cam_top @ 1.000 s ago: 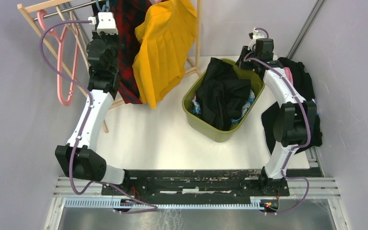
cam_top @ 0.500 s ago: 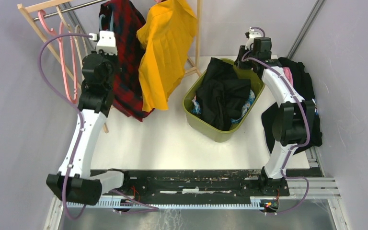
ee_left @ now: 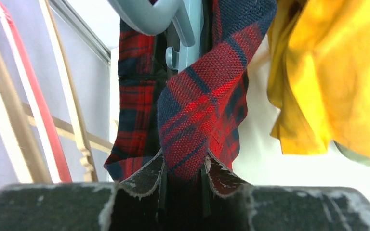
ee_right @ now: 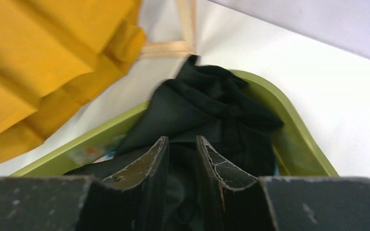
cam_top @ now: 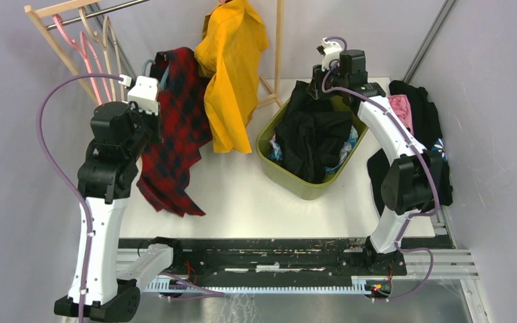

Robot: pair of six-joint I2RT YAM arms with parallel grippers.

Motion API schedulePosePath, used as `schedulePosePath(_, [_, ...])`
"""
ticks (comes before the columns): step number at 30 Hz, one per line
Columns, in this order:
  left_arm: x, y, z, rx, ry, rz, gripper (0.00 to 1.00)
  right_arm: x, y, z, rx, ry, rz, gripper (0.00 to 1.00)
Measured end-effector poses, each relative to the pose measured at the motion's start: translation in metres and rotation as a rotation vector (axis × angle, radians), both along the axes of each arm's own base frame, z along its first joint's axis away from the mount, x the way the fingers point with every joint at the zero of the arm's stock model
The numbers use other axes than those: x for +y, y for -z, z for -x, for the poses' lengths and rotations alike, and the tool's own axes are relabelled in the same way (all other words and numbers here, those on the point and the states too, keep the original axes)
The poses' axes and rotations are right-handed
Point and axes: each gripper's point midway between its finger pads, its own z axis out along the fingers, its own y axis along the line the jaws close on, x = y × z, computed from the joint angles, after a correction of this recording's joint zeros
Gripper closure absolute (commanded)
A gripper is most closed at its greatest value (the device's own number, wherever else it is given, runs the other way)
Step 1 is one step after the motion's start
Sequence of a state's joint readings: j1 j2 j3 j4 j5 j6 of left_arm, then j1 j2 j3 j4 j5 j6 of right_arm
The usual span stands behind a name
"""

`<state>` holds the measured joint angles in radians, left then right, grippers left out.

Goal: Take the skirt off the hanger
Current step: Pick up the hanger from the clothesline, then remove the skirt from the hanger.

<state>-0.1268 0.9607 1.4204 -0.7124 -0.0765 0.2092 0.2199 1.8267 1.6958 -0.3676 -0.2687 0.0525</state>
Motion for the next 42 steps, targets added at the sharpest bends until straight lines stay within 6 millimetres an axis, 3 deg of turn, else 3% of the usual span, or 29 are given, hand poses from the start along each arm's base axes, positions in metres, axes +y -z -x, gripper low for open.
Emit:
schedulePosePath(7, [-0.015, 0.004, 0.052, 0.122, 0.12, 0.022, 0.97, 0.046, -0.044, 0.033, -0.105, -0.221, -0.013, 0.67])
schedulePosePath(16, [-0.054, 0.0, 0.11, 0.23, 0.385, 0.066, 0.97, 0.09, -0.074, 0.079, -0.185, -0.458, 0.016, 0.6])
schedulePosePath(20, [-0.072, 0.002, 0.126, 0.258, 0.498, 0.096, 0.97, 0.107, -0.093, 0.103, -0.213, -0.536, 0.017, 0.6])
schedulePosePath(26, [-0.09, 0.019, 0.135, 0.321, 0.604, 0.145, 0.97, 0.114, -0.126, 0.136, -0.257, -0.603, 0.006, 0.6])
schedulePosePath(34, [-0.095, 0.04, 0.126, 0.405, 0.615, 0.149, 0.97, 0.123, -0.169, 0.183, -0.31, -0.702, -0.065, 0.61])
schedulePosePath(37, [-0.095, 0.042, 0.123, 0.41, 0.611, 0.146, 0.97, 0.134, -0.177, 0.198, -0.313, -0.755, -0.097, 0.62])
schedulePosePath(42, [-0.094, 0.04, 0.125, 0.391, 0.623, 0.125, 0.97, 0.158, -0.173, 0.222, -0.27, -0.862, -0.122, 0.61])
